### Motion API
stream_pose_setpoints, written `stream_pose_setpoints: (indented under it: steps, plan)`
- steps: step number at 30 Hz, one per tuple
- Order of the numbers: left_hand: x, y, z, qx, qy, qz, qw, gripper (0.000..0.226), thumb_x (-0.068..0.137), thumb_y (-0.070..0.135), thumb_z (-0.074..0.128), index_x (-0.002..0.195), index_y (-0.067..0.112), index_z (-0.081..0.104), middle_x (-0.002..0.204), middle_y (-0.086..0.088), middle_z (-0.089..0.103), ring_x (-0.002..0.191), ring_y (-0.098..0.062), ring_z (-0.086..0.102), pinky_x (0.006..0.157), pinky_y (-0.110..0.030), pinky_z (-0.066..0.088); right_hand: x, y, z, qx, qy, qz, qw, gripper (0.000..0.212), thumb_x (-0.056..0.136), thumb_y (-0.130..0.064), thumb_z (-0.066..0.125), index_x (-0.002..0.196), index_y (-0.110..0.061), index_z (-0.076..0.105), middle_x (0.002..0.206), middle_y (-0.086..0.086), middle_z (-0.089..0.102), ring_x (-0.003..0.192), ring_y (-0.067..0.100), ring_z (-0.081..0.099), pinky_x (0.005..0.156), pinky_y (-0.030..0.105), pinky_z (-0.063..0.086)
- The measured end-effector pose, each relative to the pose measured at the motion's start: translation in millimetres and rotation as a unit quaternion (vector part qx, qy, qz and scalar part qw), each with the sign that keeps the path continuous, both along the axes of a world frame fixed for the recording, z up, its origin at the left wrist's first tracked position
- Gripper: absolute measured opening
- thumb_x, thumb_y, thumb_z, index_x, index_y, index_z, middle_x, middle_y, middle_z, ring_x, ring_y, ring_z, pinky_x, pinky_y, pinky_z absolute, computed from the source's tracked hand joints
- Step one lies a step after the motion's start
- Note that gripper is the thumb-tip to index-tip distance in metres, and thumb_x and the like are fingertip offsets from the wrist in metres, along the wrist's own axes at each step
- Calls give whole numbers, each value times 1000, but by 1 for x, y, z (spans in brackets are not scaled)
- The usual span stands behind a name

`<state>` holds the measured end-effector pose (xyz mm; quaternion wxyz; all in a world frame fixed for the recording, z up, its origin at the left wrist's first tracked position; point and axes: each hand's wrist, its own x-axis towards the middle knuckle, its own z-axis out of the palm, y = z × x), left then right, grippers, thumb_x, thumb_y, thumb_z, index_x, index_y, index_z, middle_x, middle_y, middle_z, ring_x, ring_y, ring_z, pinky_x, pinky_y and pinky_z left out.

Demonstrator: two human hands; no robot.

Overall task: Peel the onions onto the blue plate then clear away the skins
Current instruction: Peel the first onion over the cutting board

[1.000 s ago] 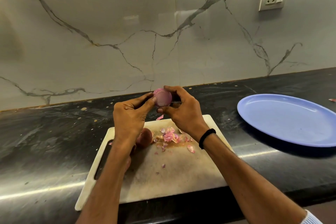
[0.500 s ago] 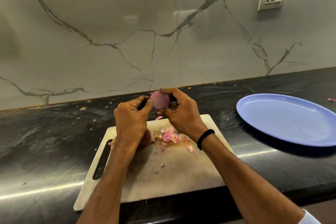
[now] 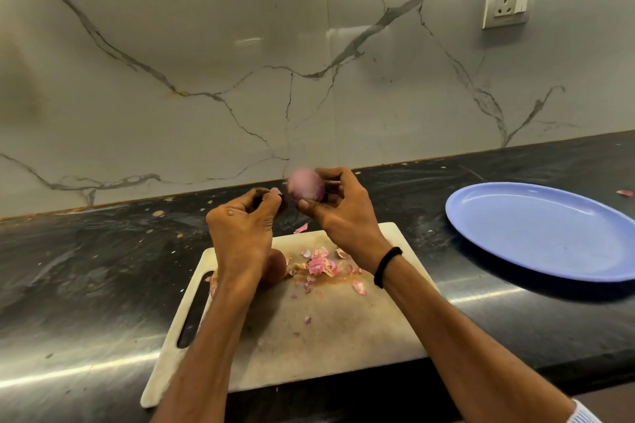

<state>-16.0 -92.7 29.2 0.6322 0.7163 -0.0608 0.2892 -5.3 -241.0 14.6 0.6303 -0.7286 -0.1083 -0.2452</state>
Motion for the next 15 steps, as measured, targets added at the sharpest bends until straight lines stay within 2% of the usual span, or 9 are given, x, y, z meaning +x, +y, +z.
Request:
stream_pose_setpoints:
  steps: [4, 7, 9, 12, 15]
  plan:
    - [6, 4, -2, -33, 30, -16, 999, 24, 84, 25, 78, 105, 13, 77, 90, 3, 77, 87, -8, 73, 81, -23, 59, 0, -1, 2, 45, 7, 8, 999, 60, 75, -11, 85, 121, -23, 49, 121, -3, 59, 113, 14, 61, 96, 31, 55]
    - [2, 1, 0, -4, 11, -43, 999, 25, 85, 19, 75, 109, 16, 74, 95, 3, 76, 89, -5, 72, 79, -18, 57, 0, -1, 2, 39, 5, 12, 999, 64, 74, -11, 86, 125, -23, 48, 124, -1, 58, 114, 16, 61, 93, 29, 56]
    - [-1, -1, 1, 7, -5, -63, 998, 25, 86, 16, 73, 111, 16, 72, 96, 4, 75, 88, -2, 72, 76, -15, 56, 0, -1, 1, 23, 2, 15, 1000, 68, 74, -12, 86, 131, -21, 50, 124, 0, 59, 111, 16, 63, 91, 29, 57]
    - [-1, -2, 0, 12, -21, -70, 997, 25, 86, 17, 74, 111, 13, 74, 98, 2, 76, 89, -6, 73, 80, -25, 59, 1, 0, -1, -22, -18, 0, 1000, 73, 75, -14, 86, 138, -19, 51, 128, 3, 58, 111, 16, 64, 91, 27, 57]
    - [-1, -2, -1, 22, -35, -64, 997, 25, 85, 20, 76, 110, 15, 75, 98, 2, 77, 90, -7, 73, 82, -31, 60, 3, 1, -3, -65, -39, -33, 997, 71, 74, -19, 87, 137, -19, 53, 127, 4, 58, 111, 16, 62, 91, 27, 57]
